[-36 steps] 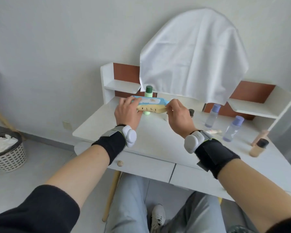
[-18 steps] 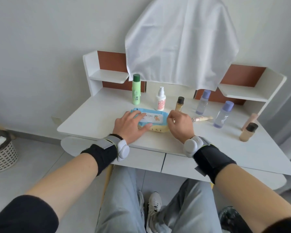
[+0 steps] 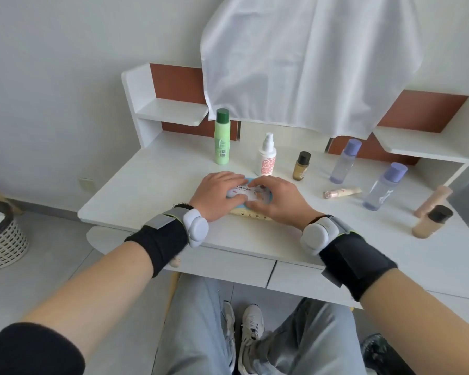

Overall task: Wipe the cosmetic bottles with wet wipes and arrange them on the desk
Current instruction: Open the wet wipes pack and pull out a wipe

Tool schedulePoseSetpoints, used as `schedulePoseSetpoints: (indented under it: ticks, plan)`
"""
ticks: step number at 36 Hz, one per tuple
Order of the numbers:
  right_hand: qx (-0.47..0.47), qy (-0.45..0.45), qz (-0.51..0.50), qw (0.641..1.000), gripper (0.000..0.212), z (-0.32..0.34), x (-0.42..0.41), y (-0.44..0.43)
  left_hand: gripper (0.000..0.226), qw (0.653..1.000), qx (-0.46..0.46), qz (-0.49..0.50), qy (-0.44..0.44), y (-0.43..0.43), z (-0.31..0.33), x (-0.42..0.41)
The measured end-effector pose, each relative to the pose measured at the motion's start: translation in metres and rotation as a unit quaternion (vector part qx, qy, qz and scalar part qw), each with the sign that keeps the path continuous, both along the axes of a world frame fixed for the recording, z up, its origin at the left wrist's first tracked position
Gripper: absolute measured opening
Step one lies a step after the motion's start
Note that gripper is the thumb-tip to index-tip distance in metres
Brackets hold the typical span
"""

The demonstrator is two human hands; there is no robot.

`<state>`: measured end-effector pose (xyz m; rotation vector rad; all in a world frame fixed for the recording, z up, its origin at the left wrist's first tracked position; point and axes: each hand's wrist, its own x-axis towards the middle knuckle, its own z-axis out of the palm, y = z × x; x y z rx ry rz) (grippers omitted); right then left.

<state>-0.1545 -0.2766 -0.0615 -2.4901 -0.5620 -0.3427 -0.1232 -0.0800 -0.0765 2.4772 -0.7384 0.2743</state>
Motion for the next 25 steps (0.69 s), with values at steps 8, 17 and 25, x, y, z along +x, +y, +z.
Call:
schedulePoseSetpoints:
  ticks: [8, 17, 25]
  plan:
    - [0.06, -0.036, -0.038, 0.997, 0.037, -0.016, -0.002, 0.006, 0.074, 0.998, -0.041, -0.032, 0.035, 0.01, -0.009, 0.015]
    - [0.063, 0.001, -0.057, 0.996, 0.037, -0.011, -0.002, 0.004, 0.073, 0.981, -0.074, -0.066, 0.166, 0.013, -0.002, 0.02]
    - [0.055, 0.003, -0.067, 0.996, 0.036, -0.009, -0.005, 0.005, 0.084, 0.986, -0.033, -0.065, 0.148, 0.011, -0.004, 0.019]
